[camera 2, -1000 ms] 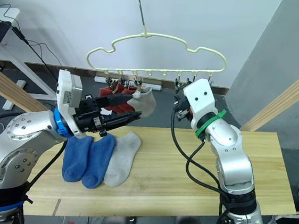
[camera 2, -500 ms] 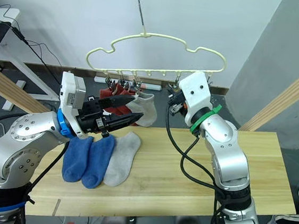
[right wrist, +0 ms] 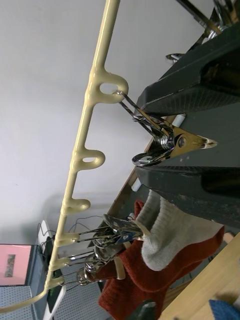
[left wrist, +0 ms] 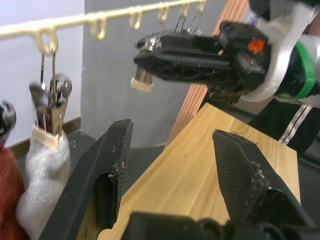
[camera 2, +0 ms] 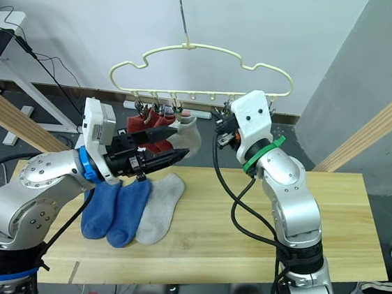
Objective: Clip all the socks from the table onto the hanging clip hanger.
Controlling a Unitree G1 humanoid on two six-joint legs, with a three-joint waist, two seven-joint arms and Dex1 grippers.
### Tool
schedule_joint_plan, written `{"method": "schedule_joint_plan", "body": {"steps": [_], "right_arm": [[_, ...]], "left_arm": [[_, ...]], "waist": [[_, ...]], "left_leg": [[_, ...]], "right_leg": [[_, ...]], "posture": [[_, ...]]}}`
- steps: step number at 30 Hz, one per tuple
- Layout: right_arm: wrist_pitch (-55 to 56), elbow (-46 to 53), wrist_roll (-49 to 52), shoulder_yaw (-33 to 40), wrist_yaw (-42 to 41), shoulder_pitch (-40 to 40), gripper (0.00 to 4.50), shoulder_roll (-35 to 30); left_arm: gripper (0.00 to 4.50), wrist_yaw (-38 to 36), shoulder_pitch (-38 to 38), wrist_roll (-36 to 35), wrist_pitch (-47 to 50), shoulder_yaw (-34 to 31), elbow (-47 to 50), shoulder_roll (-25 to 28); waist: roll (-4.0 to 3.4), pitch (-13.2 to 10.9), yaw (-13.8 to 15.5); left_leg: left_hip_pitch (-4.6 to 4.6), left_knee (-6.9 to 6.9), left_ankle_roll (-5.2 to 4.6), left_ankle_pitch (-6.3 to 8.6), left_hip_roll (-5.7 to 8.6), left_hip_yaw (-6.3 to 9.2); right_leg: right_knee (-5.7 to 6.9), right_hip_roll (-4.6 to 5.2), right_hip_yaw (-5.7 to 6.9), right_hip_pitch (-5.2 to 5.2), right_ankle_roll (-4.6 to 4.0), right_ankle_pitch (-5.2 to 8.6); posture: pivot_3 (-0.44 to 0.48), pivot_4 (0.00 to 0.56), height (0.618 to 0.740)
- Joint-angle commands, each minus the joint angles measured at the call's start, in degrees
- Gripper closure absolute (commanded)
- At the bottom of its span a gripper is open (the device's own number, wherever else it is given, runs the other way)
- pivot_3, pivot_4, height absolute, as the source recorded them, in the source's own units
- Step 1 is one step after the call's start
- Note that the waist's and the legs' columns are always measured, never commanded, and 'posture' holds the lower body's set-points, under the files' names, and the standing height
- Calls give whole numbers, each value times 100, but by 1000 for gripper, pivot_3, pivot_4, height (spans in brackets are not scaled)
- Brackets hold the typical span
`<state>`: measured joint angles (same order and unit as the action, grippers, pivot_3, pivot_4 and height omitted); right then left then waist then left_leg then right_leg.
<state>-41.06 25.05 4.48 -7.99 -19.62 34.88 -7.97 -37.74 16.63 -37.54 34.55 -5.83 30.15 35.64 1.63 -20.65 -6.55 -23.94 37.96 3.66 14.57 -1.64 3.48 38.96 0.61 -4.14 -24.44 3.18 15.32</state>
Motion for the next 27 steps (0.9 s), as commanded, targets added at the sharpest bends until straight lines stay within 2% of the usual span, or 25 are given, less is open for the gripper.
{"method": "schedule_joint_plan", "body": {"steps": [1, 7, 13, 27], "right_arm": [[-59, 177, 150, 78, 91, 63, 3088, 81], [-181, 201, 288, 143, 223, 61, 3088, 176], [-170, 216, 361, 174, 287, 64, 4327, 204], [-199, 177, 500, 192, 368, 51, 4328, 196]], "left_arm": [[1699, 34, -65, 38, -132, -12, 232, -35], [1699, 73, -196, 152, -215, 22, 180, -96], [1699, 134, -399, 377, -385, 65, 135, -210], [1699, 242, -710, 661, -592, 176, 122, -447]], "waist": [[0, 0, 1], [-1, 1, 1], [-1, 1, 1], [-2, 2, -2]], "left_leg": [[0, 0, 0, 0, -1, 0], [0, 1, 0, 0, -1, 0], [0, 1, -1, 0, 0, 0], [1, 1, -1, 0, -1, -1]], "right_leg": [[0, 0, 0, 0, 0, 0], [1, 1, 0, 0, 0, 0], [1, 2, 0, 0, -1, -1], [2, 2, -1, 0, -1, -1]], "posture": [[-178, 307, 740], [-179, 309, 740], [-180, 311, 740], [-180, 312, 740]]}}
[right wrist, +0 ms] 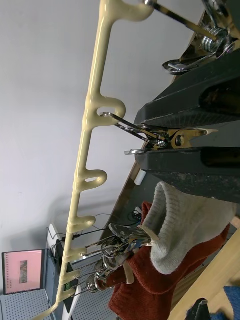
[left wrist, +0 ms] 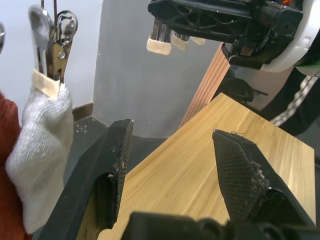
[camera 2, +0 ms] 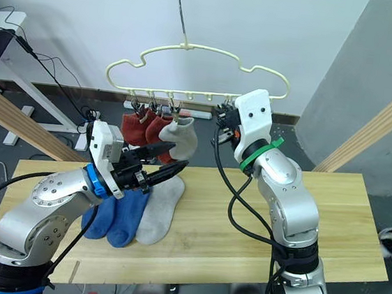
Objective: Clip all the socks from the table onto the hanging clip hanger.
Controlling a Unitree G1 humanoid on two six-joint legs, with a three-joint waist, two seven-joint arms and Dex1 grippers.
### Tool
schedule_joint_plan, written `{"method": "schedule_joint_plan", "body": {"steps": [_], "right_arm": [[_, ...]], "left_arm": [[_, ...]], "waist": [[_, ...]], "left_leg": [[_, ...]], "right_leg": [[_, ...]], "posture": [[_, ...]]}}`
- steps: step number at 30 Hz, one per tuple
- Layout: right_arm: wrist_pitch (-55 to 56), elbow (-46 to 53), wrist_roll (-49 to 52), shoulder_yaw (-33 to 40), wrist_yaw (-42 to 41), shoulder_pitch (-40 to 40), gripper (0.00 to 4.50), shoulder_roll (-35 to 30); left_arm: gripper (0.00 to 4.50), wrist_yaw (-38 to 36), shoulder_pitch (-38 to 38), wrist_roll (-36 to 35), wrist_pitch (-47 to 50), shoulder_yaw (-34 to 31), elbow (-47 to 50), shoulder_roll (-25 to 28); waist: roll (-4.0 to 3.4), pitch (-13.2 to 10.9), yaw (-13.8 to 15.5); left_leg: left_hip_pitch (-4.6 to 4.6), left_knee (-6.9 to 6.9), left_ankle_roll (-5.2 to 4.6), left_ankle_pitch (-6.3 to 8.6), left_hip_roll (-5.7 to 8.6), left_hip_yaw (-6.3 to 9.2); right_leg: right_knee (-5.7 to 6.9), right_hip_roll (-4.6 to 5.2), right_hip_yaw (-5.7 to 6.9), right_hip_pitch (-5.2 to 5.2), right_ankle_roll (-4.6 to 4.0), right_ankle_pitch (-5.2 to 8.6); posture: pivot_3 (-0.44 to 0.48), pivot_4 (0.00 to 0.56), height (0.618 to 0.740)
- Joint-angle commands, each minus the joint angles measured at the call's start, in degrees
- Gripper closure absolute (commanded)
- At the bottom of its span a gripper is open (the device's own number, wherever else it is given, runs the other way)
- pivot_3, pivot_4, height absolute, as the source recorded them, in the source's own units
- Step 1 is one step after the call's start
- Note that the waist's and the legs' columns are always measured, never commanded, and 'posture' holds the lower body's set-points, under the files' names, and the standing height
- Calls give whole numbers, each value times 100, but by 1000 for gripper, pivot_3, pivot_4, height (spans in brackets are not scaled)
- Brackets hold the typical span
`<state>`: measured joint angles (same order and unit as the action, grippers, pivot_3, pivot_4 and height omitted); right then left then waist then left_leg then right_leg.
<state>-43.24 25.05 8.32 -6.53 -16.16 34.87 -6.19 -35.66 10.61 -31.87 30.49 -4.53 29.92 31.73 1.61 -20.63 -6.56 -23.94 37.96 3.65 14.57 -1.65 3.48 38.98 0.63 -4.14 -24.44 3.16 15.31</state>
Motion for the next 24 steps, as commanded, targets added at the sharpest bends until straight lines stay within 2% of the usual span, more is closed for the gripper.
{"method": "schedule_joint_plan", "body": {"steps": [1, 4, 9, 24], "right_arm": [[10, 178, 118, 41, 20, 44, 4328, 14], [11, 193, 128, 67, 47, 11, 4328, 36], [-12, 224, 105, -14, 0, -18, 2602, -27], [341, 155, 9, -193, -41, 20, 2602, -101]], "left_arm": [[1699, 47, -125, 111, -193, 50, 145, -80], [1699, 56, -137, 145, -212, 56, 132, -109], [1699, 20, -141, 196, -257, 58, 81, -115], [1699, -38, -186, 203, -353, 73, 5, -95]], "waist": [[0, 0, 0], [0, 0, 1], [0, 0, 0], [0, 1, 0]], "left_leg": [[0, 0, 0, 0, 1, 0], [0, 0, 0, 0, 1, 1], [0, 1, 0, 0, 1, 0], [0, 1, 0, 0, 1, 1]], "right_leg": [[0, 0, 0, 0, 0, 0], [1, 0, 1, 0, 0, 0], [1, 0, 1, 0, -1, -1], [1, 0, 1, 0, -1, -1]], "posture": [[-180, 312, 740], [-180, 312, 740], [-180, 312, 740], [-179, 305, 740]]}}
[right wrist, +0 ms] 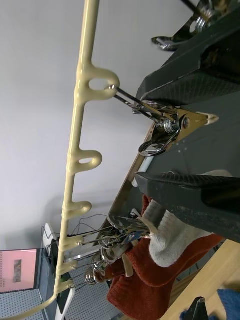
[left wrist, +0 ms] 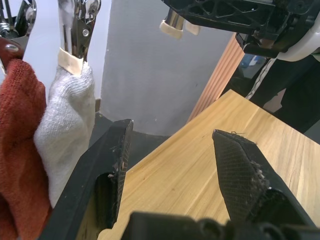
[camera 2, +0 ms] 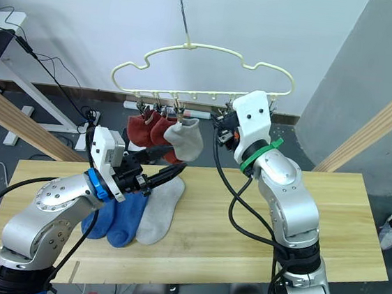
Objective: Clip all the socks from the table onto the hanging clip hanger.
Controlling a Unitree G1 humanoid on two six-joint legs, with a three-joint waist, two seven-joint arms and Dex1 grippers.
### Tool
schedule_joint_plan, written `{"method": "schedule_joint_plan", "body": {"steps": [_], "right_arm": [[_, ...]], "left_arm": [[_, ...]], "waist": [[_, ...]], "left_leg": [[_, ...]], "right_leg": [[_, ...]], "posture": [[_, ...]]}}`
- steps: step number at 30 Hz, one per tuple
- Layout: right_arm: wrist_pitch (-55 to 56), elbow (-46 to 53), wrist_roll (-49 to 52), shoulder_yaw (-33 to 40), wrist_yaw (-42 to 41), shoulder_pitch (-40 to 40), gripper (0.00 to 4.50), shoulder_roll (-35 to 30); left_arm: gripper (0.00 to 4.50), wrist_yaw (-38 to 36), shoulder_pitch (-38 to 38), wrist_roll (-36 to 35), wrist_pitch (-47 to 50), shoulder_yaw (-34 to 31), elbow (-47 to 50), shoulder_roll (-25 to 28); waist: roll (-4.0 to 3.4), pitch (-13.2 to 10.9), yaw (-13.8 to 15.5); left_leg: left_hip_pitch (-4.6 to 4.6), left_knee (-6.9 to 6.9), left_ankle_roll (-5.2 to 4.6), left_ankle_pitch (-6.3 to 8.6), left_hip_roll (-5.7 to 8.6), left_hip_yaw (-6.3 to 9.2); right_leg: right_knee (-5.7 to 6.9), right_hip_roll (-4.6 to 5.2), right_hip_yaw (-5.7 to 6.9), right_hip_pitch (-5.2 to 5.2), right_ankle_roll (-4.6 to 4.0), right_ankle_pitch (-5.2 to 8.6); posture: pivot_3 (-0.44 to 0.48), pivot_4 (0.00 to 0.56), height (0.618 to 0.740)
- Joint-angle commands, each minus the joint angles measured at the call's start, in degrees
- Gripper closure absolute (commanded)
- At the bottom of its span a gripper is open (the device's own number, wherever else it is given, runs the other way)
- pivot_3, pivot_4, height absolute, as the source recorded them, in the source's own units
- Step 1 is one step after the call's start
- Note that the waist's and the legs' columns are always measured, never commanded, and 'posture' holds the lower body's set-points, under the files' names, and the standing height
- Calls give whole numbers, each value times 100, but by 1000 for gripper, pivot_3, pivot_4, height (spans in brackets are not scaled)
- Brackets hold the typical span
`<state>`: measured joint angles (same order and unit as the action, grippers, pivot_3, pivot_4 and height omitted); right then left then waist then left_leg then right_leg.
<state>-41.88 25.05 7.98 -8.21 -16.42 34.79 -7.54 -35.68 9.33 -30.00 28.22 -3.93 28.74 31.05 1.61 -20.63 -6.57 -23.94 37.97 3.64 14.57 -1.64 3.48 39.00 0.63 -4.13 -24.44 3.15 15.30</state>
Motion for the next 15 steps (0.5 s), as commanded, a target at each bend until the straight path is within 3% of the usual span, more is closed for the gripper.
{"method": "schedule_joint_plan", "body": {"steps": [1, 11, 15], "right_arm": [[224, 145, 46, -26, -7, 29, 2602, 43], [284, 78, 59, 22, 68, 22, 2602, 142], [287, 66, 61, 58, 94, 17, 3532, 173]], "left_arm": [[1699, -35, -56, 20, -129, 16, 120, -29], [1699, -46, -81, 76, -174, 53, 83, -29], [1699, -22, -99, 104, -160, 71, 99, -53]], "waist": [[1, 1, 1], [0, 1, 1], [0, 1, 1]], "left_leg": [[0, 0, 0, 0, 0, 0], [0, 1, 0, 0, 0, 0], [0, 1, 0, 0, -1, 0]], "right_leg": [[0, 0, 0, 0, 0, 0], [1, 1, 0, 0, -1, -1], [1, 1, 0, 0, -1, -1]], "posture": [[-179, 305, 740], [-179, 304, 740], [-180, 305, 740]]}}
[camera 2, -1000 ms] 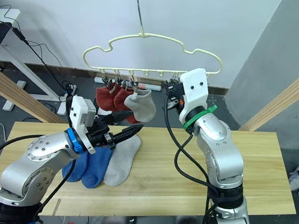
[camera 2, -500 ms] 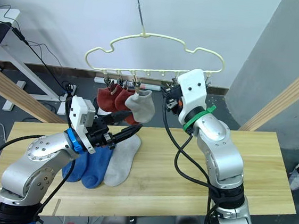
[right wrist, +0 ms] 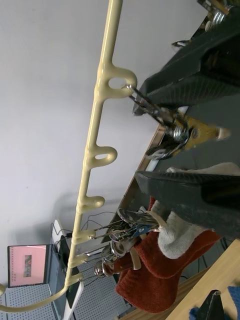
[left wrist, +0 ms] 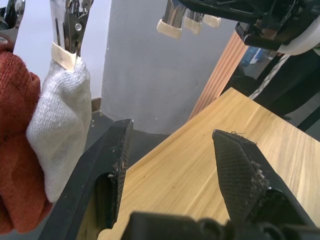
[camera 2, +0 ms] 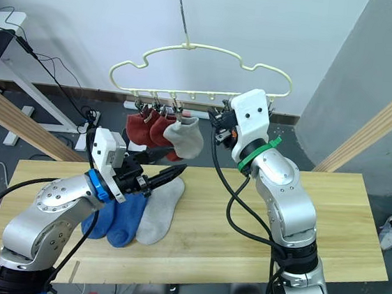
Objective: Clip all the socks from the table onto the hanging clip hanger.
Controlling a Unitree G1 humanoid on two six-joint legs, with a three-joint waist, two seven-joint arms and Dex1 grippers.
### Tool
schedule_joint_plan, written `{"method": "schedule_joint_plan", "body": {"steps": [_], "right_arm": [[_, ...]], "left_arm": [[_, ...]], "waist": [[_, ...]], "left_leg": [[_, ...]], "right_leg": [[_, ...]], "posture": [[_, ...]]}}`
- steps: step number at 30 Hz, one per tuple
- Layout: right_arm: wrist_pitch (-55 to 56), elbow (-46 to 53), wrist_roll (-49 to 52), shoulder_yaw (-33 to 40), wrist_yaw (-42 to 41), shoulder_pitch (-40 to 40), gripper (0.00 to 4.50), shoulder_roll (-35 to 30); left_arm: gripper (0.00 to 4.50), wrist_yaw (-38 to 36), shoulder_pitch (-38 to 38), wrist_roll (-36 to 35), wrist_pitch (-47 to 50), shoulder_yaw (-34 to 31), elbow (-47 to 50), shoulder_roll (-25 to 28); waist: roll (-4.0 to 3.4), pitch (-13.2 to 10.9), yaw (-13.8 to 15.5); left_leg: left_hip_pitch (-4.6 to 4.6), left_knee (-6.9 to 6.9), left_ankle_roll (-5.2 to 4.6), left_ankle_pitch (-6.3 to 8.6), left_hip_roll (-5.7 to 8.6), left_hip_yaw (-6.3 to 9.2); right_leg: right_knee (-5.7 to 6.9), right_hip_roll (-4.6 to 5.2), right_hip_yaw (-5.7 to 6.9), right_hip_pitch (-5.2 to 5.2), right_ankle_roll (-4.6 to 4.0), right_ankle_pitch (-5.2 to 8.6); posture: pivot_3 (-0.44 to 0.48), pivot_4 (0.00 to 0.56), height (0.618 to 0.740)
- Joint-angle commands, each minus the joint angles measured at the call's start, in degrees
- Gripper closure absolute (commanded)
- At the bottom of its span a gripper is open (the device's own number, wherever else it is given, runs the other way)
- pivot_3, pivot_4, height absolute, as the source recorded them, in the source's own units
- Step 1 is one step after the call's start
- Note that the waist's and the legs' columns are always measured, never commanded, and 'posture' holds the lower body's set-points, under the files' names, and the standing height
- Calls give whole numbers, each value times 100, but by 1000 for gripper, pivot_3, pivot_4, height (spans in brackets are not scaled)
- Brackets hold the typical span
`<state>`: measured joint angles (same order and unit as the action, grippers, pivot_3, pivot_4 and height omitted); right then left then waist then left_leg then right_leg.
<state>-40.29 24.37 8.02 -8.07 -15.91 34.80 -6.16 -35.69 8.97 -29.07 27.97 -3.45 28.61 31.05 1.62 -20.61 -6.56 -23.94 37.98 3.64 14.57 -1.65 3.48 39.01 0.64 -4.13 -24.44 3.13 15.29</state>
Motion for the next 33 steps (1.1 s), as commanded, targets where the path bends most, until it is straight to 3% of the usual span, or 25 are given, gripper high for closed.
{"method": "schedule_joint_plan", "body": {"steps": [1, 4, 11, 14, 18, 25, 33], "right_arm": [[131, 135, 56, 47, 44, 16, 3840, 35], [132, 134, 60, 53, 38, 16, 4473, 26], [135, 116, 57, 60, 29, 10, 4489, -2], [114, 113, 70, 45, 12, 1, 4500, -6], [34, 159, 98, 18, -38, -15, 4500, -48], [-92, 264, 116, 5, -51, -56, 4500, -97], [-147, 289, 119, -8, -36, -70, 4500, -114]], "left_arm": [[1699, -18, -66, 18, -136, 28, 115, -55], [1699, 117, -99, 135, -192, 28, 81, -112], [1699, 1258, -569, 1114, -401, 228, -150, -768], [1150, 1947, -1099, 1831, -453, 737, -546, -1213], [6, 2333, -1325, 2265, -579, 1116, -1154, -1704], [6, 2656, -1203, 2518, -668, 928, -1763, -1963], [6, 2756, -1107, 2399, -730, 682, -1811, -2328]], "waist": [[0, 0, 0], [0, 0, -1], [0, 3, -3], [-1, 6, -3], [1, 8, -2], [1, 8, -8], [2, 8, -27]], "left_leg": [[0, 0, 0, 0, 0, 0], [0, 0, 0, 0, 0, 0], [0, 0, -1, 0, 0, -2], [1, 0, -2, 0, 0, -1], [-1, 1, -6, 0, 3, -3], [5, 3, -19, -10, 7, 1], [3, 1, -19, -10, 7, 0]], "right_leg": [[0, 0, 0, 0, 0, 0], [0, 0, 0, 0, -1, 0], [0, 4, -1, 0, -1, -1], [1, 7, -1, 0, -1, -1], [0, 23, 0, 1, -1, -1], [6, 18, 5, 6, -9, -7], [5, 20, 5, 6, -9, -8]], "posture": [[-180, 305, 740], [-180, 306, 740], [-178, 312, 740], [-176, 316, 740], [-191, 323, 740], [-211, 329, 740], [-211, 331, 740]]}}
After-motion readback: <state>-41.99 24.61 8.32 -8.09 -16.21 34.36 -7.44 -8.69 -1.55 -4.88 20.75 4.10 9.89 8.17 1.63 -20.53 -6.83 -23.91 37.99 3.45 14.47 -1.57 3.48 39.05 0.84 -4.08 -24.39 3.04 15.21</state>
